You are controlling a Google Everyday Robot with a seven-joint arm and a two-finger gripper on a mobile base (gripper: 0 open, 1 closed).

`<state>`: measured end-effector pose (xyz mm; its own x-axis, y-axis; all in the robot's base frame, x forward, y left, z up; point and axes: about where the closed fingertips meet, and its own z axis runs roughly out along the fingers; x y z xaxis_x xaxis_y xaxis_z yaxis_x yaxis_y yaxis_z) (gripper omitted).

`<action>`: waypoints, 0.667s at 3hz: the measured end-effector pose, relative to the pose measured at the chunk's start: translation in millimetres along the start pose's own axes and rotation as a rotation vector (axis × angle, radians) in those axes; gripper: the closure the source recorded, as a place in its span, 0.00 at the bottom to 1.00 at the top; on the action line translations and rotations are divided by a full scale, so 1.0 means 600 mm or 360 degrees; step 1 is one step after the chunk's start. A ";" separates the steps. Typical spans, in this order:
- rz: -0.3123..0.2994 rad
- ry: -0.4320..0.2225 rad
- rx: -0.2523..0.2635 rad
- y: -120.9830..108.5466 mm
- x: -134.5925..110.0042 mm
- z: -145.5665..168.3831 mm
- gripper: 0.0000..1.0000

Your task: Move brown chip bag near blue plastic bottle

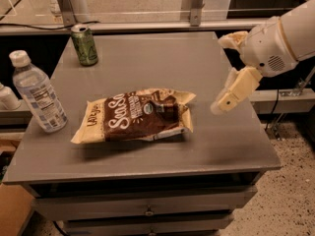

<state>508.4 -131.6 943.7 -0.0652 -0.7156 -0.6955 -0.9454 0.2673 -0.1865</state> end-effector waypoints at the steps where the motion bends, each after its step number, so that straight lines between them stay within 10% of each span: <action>1: -0.0012 -0.0090 0.0018 -0.009 0.028 -0.019 0.00; 2: 0.0005 -0.0166 0.0014 -0.020 0.053 -0.018 0.00</action>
Offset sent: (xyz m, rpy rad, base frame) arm 0.0129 -0.0535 -0.0259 0.1613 -0.0335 0.0067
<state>514.0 -164.8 931.3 -0.0343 -0.6435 -0.7647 -0.9424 0.2755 -0.1896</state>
